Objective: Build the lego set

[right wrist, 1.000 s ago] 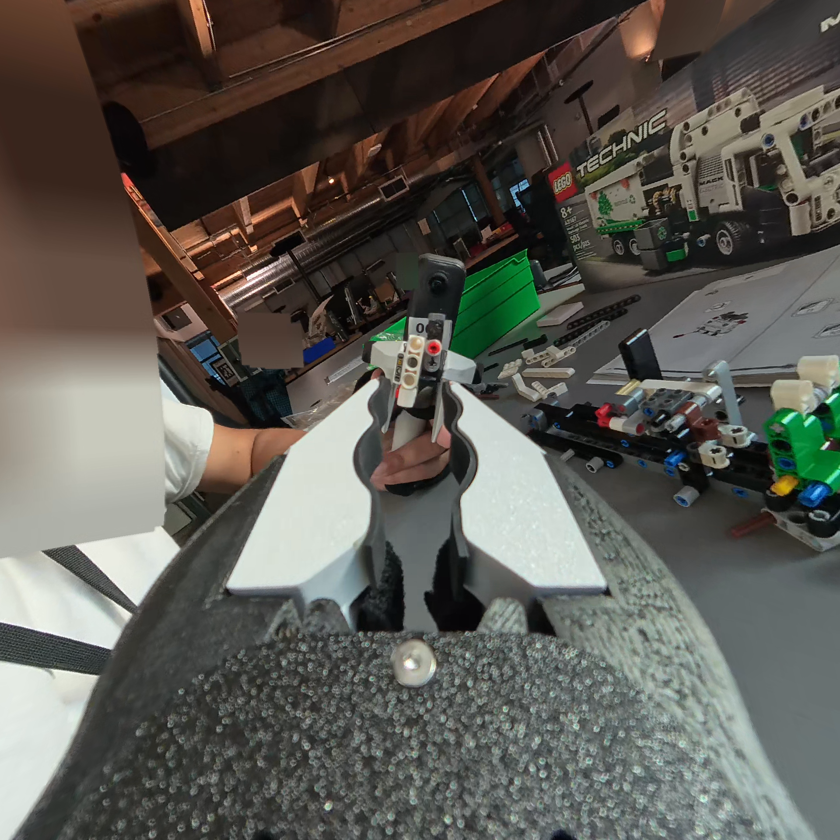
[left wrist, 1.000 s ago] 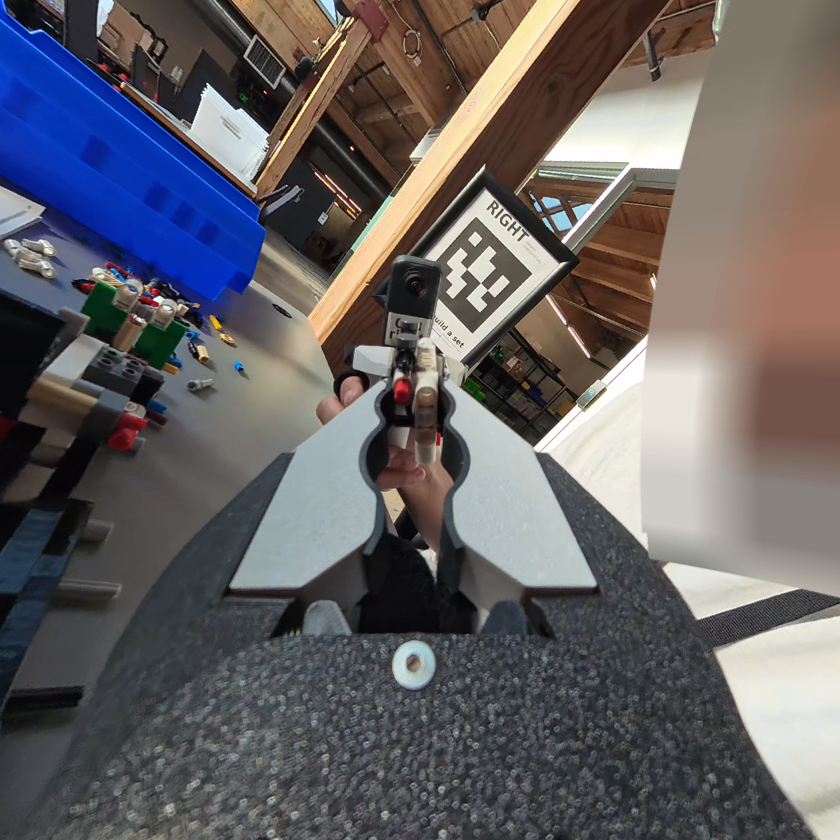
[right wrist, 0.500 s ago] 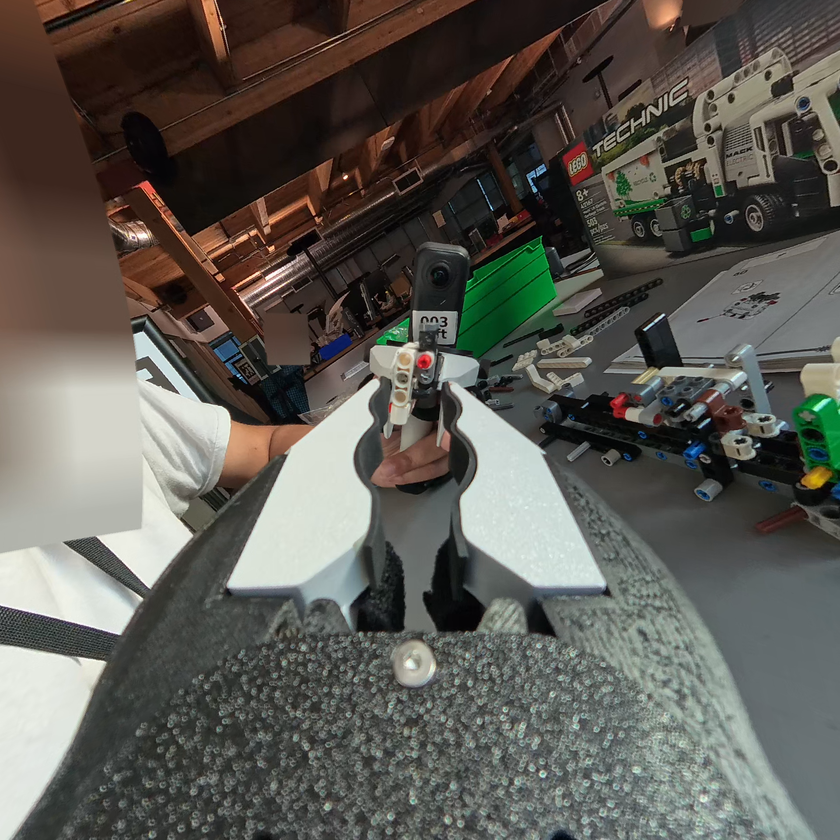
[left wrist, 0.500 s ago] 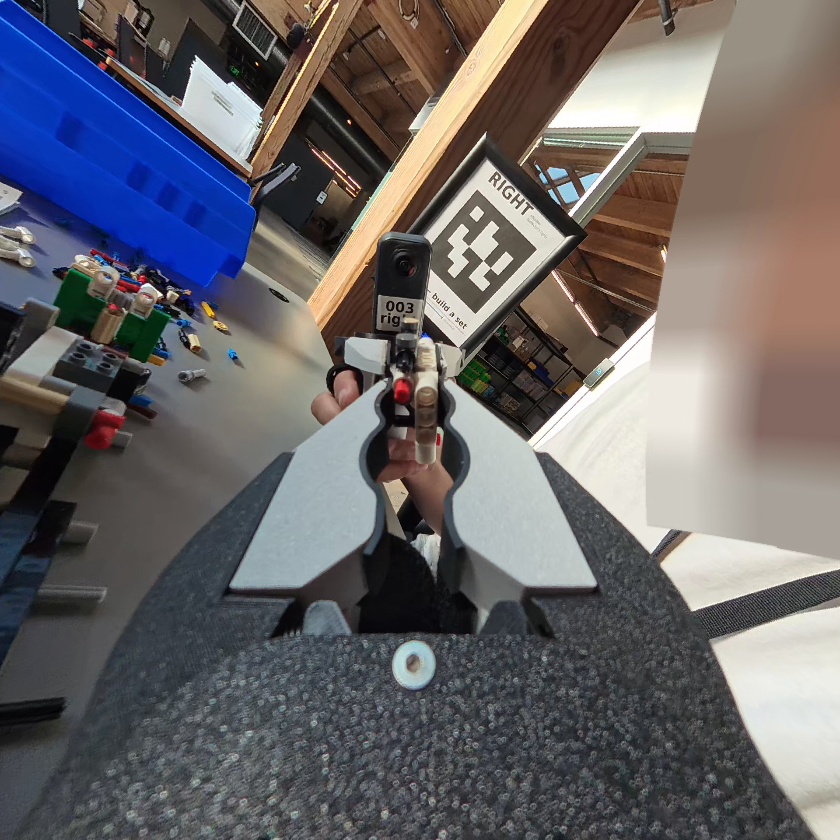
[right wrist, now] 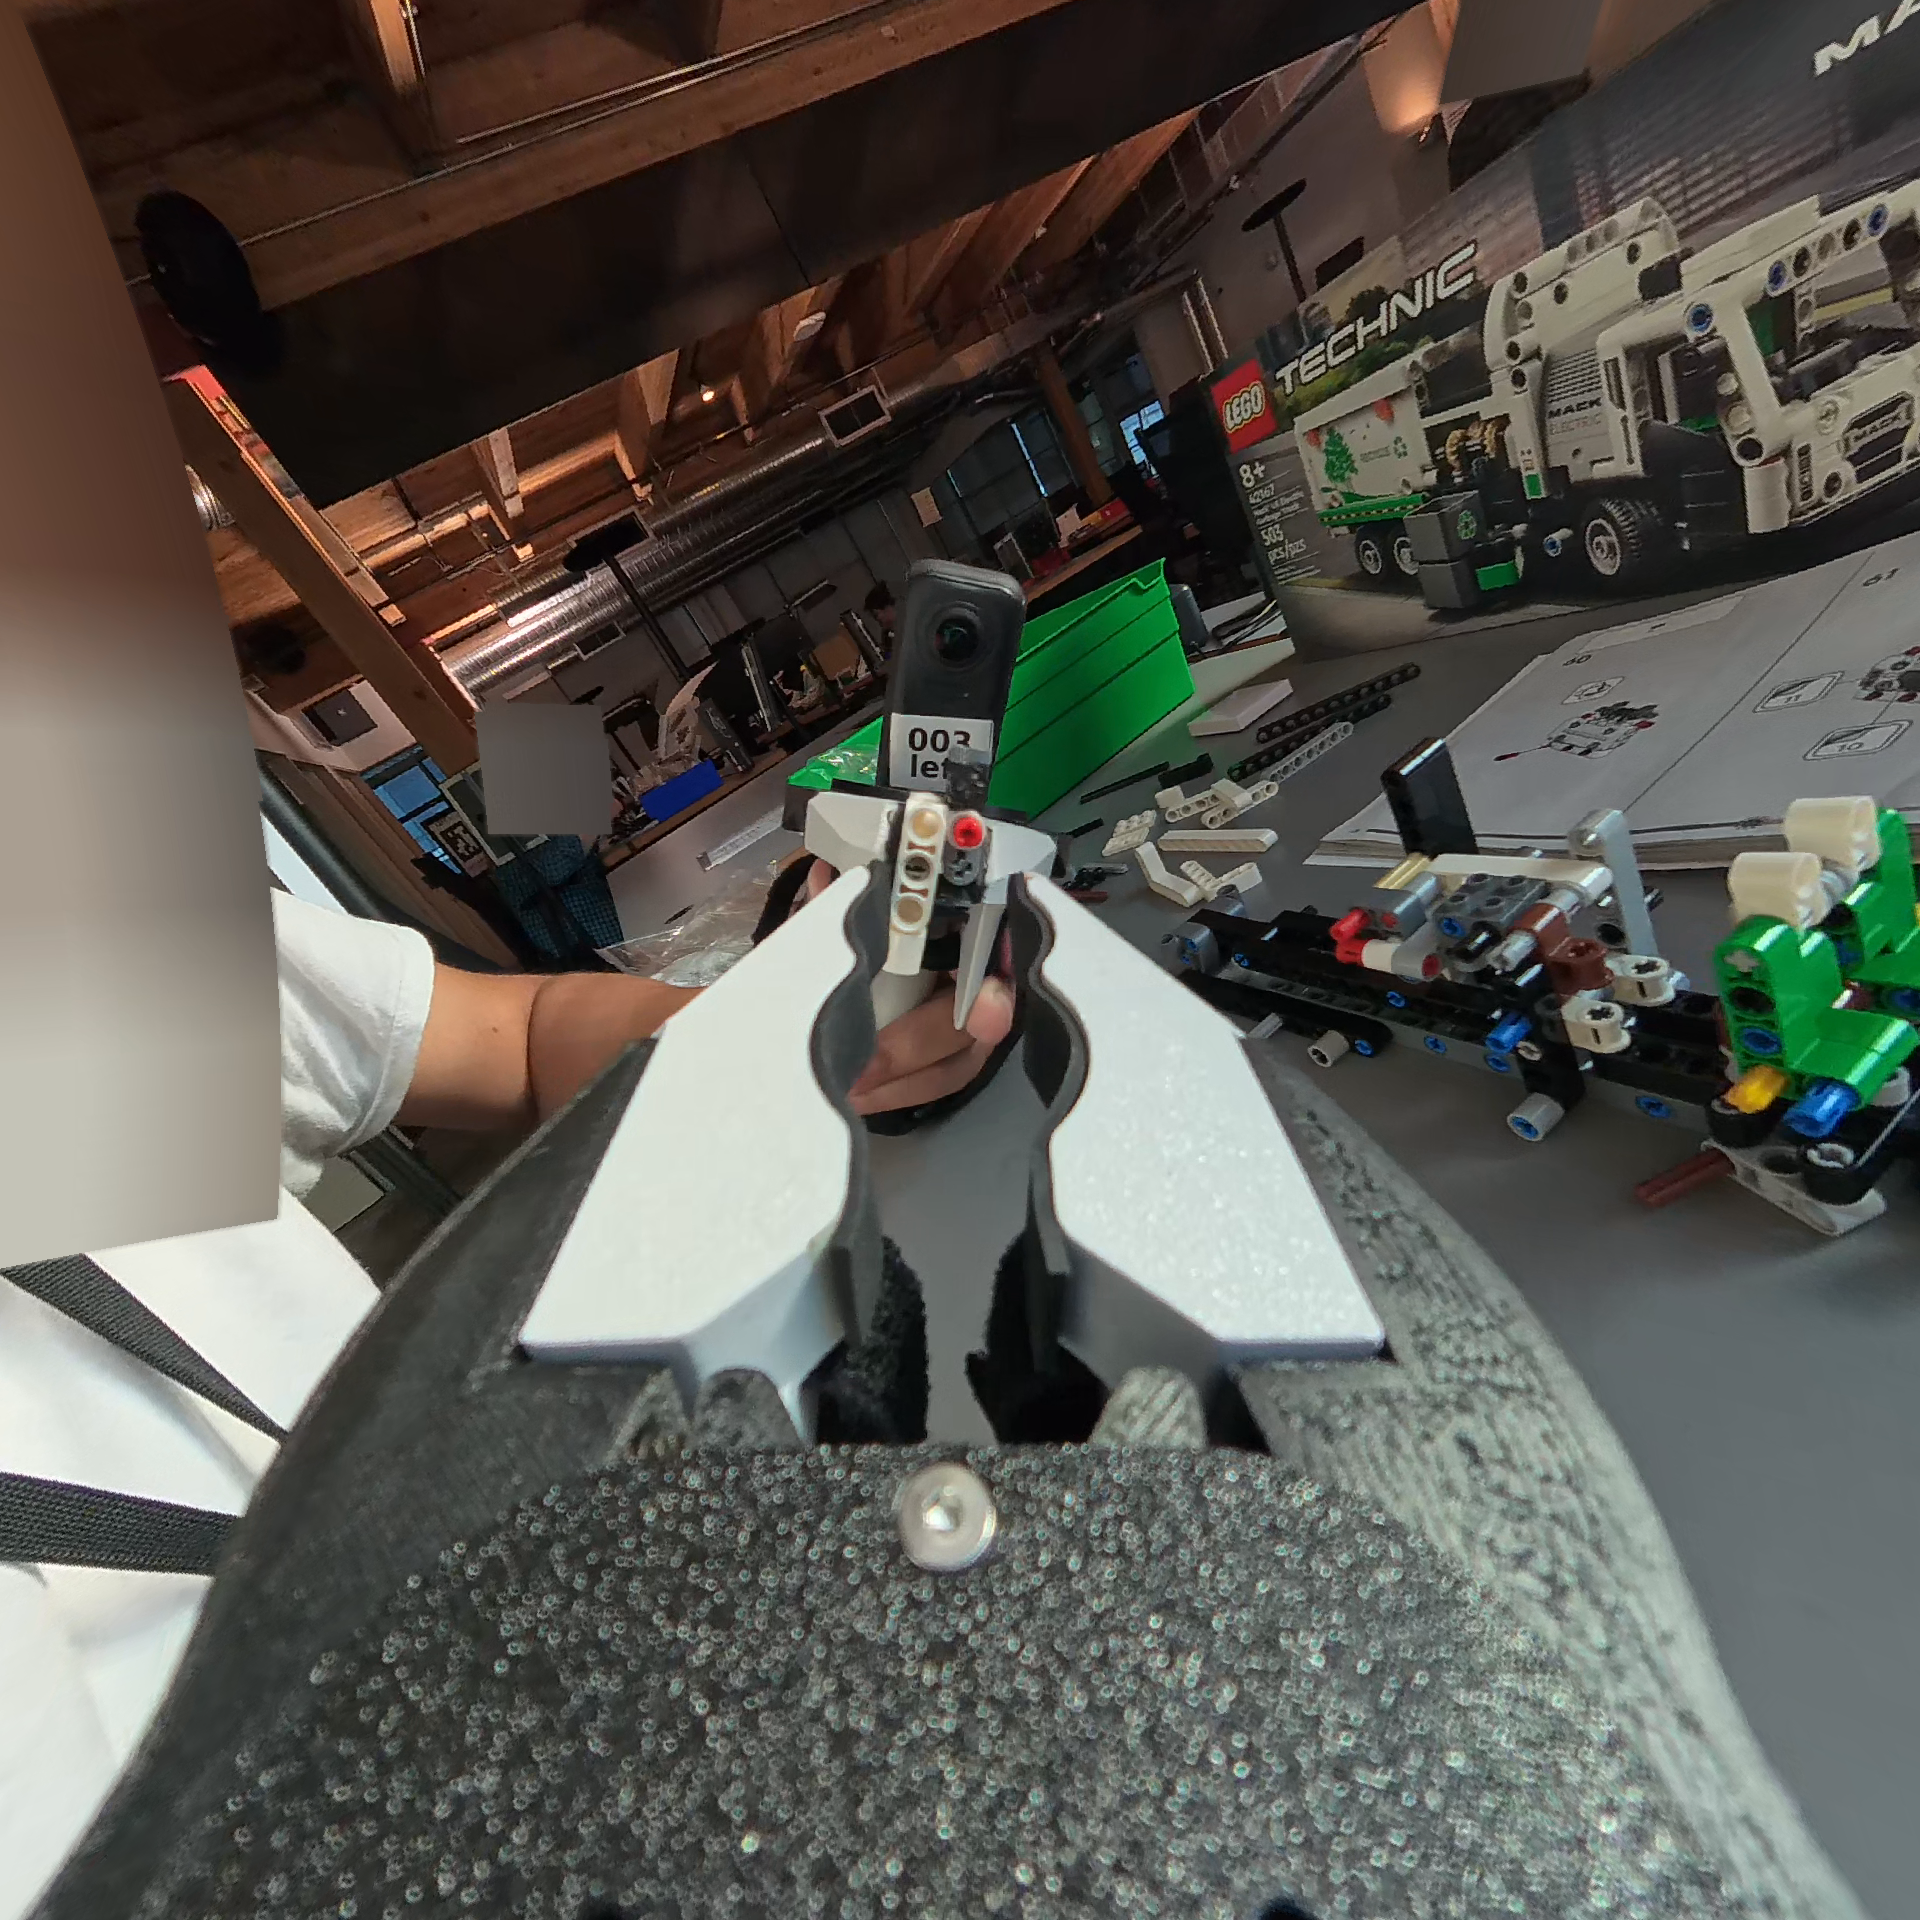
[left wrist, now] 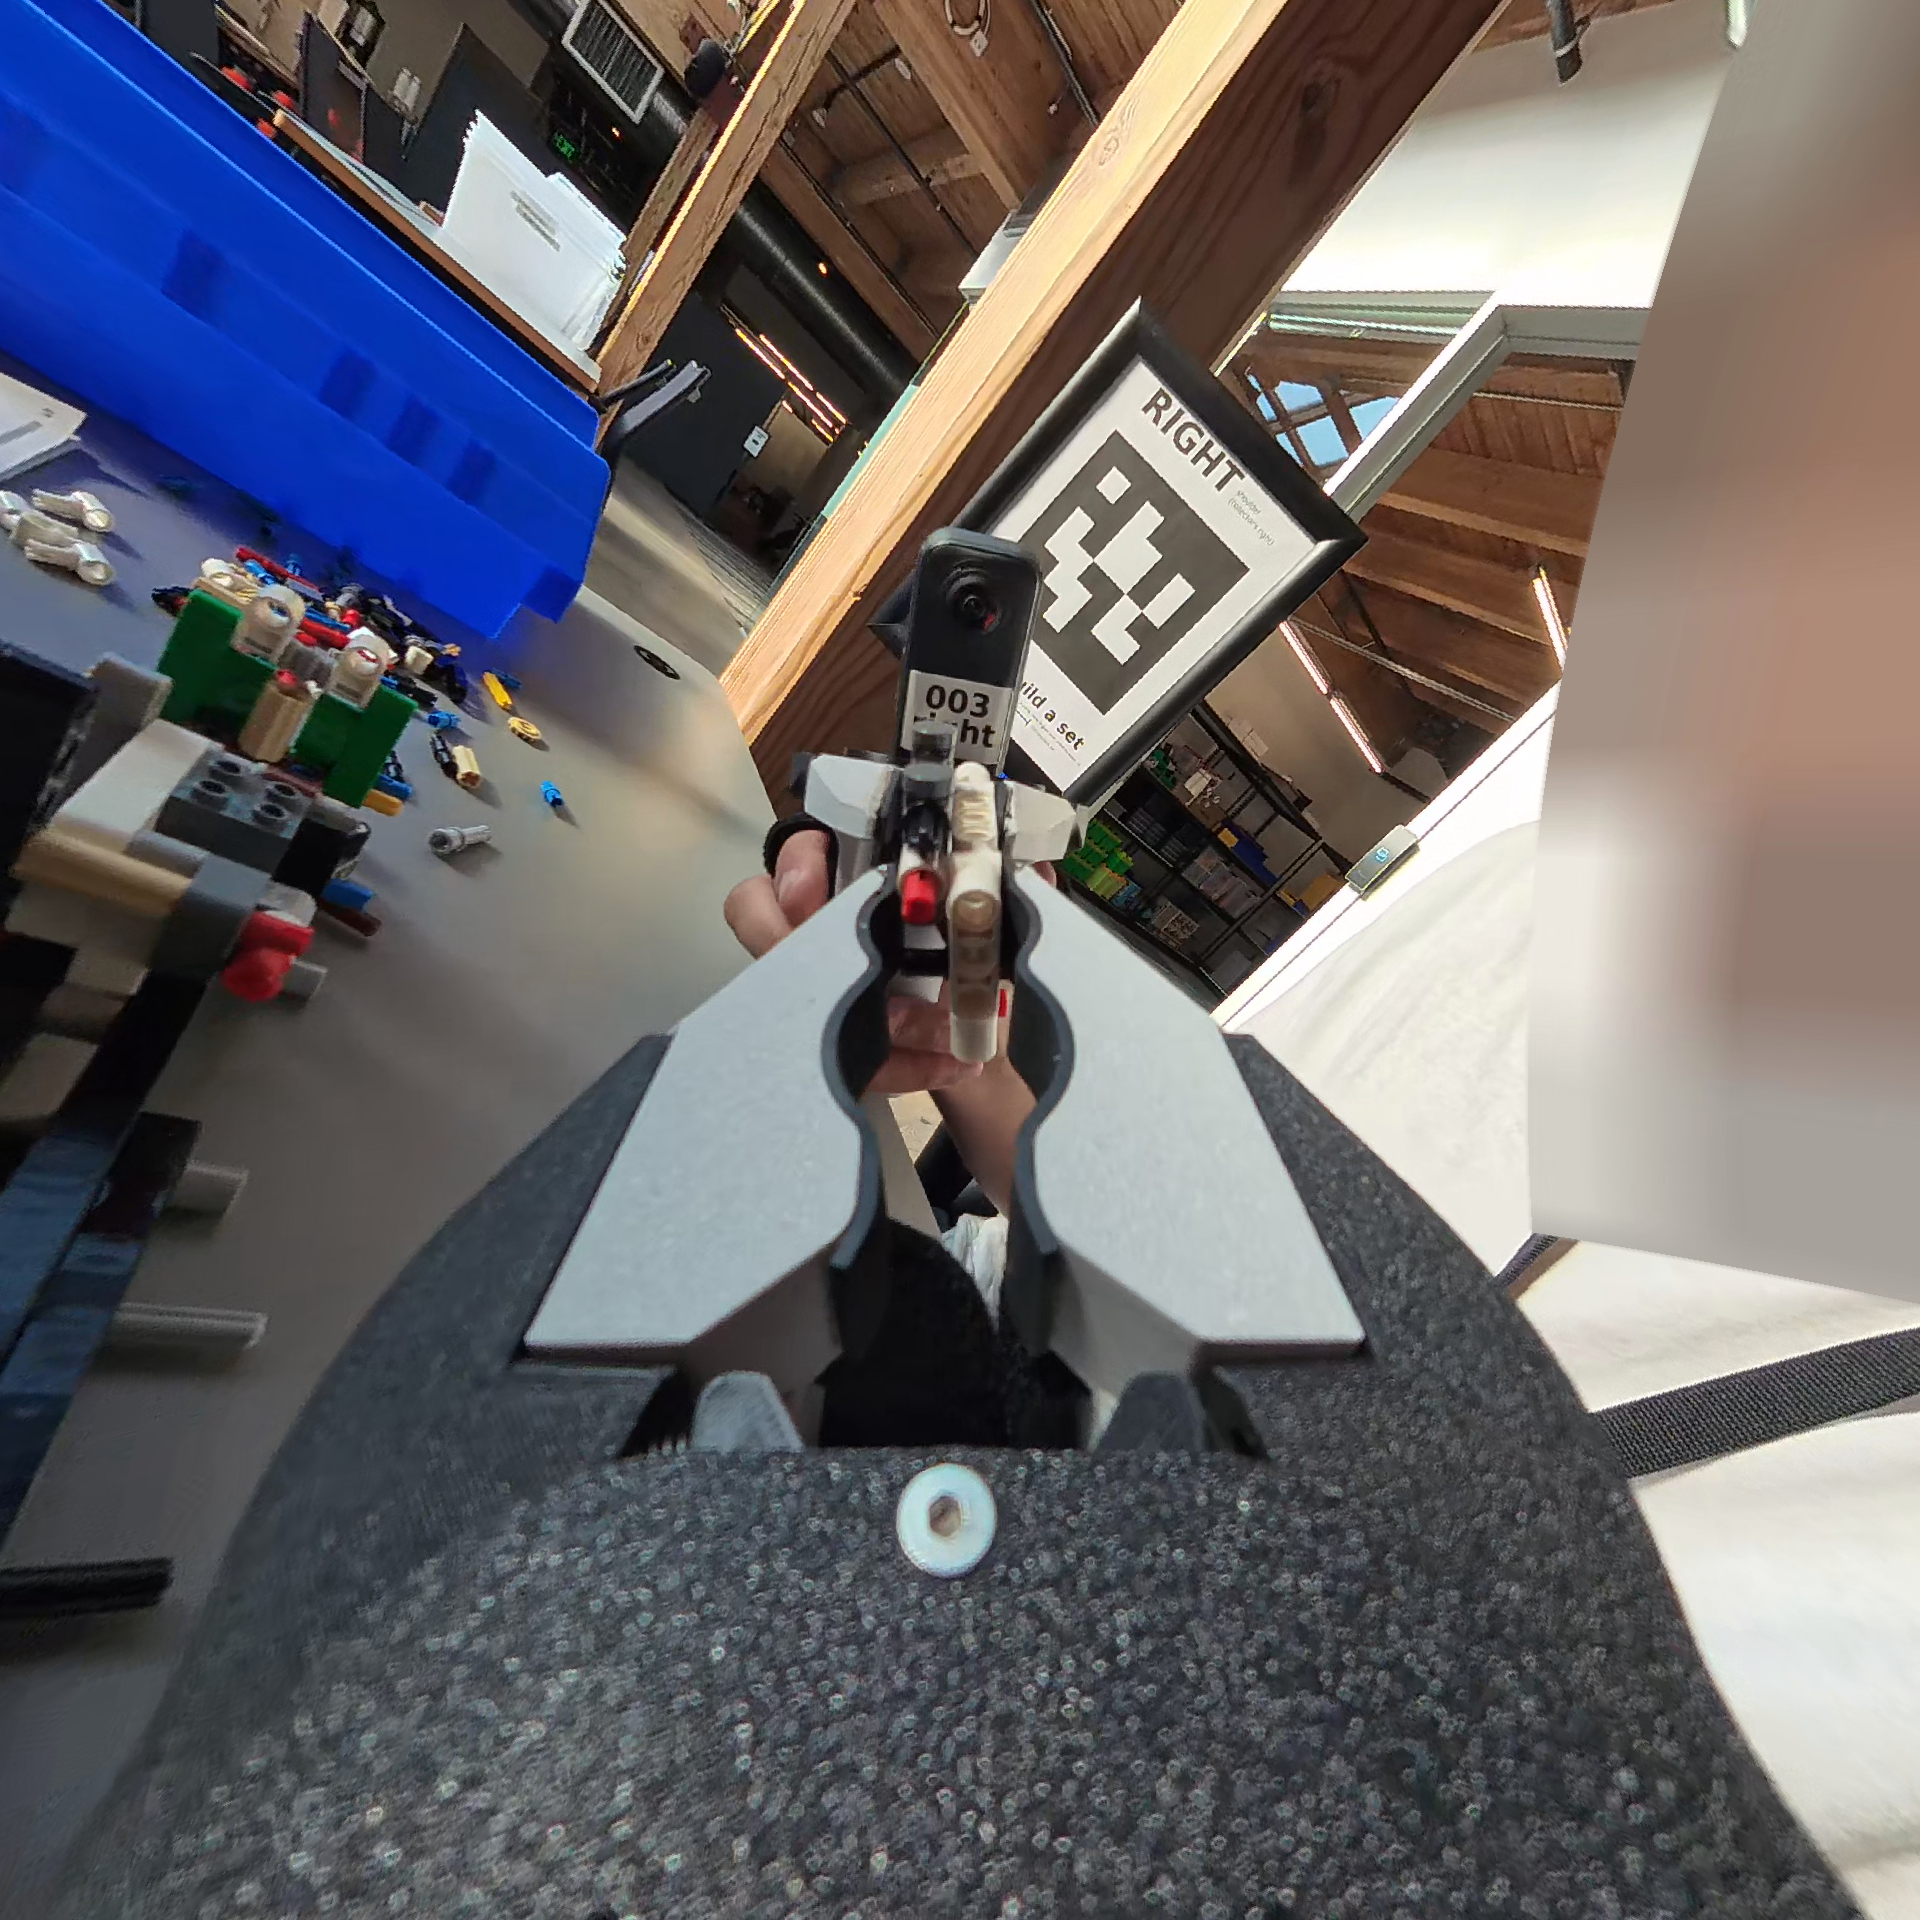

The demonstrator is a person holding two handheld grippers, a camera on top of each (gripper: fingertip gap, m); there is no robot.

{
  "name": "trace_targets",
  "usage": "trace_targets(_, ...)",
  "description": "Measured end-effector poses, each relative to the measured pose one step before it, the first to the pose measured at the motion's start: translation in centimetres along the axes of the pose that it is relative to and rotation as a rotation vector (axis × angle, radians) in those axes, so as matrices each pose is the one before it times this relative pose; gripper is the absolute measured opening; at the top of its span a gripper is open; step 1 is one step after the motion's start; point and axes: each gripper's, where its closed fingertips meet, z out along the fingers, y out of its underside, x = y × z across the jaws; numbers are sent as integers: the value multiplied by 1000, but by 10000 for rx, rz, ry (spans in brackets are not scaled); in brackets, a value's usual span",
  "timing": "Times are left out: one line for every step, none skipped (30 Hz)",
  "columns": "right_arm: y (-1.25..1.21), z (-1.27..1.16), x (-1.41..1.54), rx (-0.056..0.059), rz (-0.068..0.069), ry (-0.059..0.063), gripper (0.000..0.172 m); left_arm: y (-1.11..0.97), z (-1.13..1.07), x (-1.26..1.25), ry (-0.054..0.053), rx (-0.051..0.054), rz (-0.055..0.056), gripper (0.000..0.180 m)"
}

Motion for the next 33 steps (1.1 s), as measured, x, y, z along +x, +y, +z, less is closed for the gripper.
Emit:
trace_targets(15,-8,97,-11,-8,65,21,99,35,-88,-51,-55,-11,13)
trace_targets(-81,-28,109,48,-14,81,20,112,61,-78,-60,-58,7,13)
trace_targets(-64,-27,28,46,-19,23,20,105,54,-10,-12,-57,2,14)
trace_targets(-12,-10,4,4,21,-7,20,24,16,-8,-5,-17,-7,13)
trace_targets(48,15,65,-26,29,25,20,-30,-35,-68,-46,23,1,13)
trace_targets(44,21,-4,-26,26,-17,20,-1,-25,-52,-24,1,-9,14)
trace_targets(-2,-2,-183,6,-2,-124,19,33,-12,-168,-96,-30,-37,14)
trace_targets(-17,-18,-176,12,48,-140,20,-19,-64,-291,-162,26,-32,14)
trace_targets(19,-40,49,-14,102,-25,20,-35,-49,-31,34,15,-91,14)
trace_targets(13,-48,65,-31,103,-19,20,-90,-70,6,62,38,-90,14)
trace_targets(-55,-72,-44,12,102,-93,20,-140,-91,-89,-49,95,-24,14)
trace_targets(-44,-56,99,14,108,0,20,-3,-35,5,17,-2,-15,14)
trace_targets(93,1,127,-83,106,24,20,78,36,102,74,-66,-24,14)
trace_targets(165,64,-87,-131,78,-100,20,5,19,5,-16,14,37,14)
trace_targets(173,86,-45,-121,30,-45,20,6,3,85,39,-6,15,14)
trace_targets(201,120,32,-130,-26,34,20,-24,-5,90,75,16,-41,14)
trace_targets(194,122,-34,-126,-50,5,20,-55,-23,19,20,49,-33,13)
trace_targets(59,80,-29,-29,-60,22,20,41,11,45,33,-32,-15,14)
trace_targets(27,35,35,-13,-48,46,16,67,36,32,5,-41,22,14)
trace_targets(15,0,-39,-10,-25,-14,14,36,28,-5,-37,-14,55,13)
trace_targets(-42,-29,-46,30,5,-37,13,119,62,30,6,-84,20,14)
trace_targets(7,-34,2,-6,34,-7,13,57,36,-9,-24,-32,29,13)
trace_targets(15,-18,27,-13,40,-4,13,29,15,-7,-40,-15,65,13)
trace_targets(-40,-31,-85,32,32,-72,13,58,38,69,11,-55,66,14)
trace_targets(-8,-15,-22,1,25,-22,13,16,10,20,-17,-33,78,14)
trace_targets(-10,1,-27,6,-11,-13,13,39,14,8,-20,-44,74,14)
trace_targets(-55,-27,-137,39,-29,-77,14,91,31,53,29,-85,21,14)
trace_targets(-42,-30,-57,28,36,-58,12,101,43,-48,-40,-70,40,13)
trace_targets(21,-23,80,-20,55,12,8,91,52,-60,-66,-58,64,14)
trace_targets(14,-25,-126,-22,87,-115,6,68,33,30,2,-60,52,14)
trace_targets(54,-18,-27,-45,130,-70,6,47,17,8,-11,-63,63,14)
trace_targets(72,-8,67,-55,130,-26,6,41,-12,-48,-59,-51,98,14)
trace_targets(49,-10,-50,-50,129,-111,6,51,13,33,-5,-63,74,14)
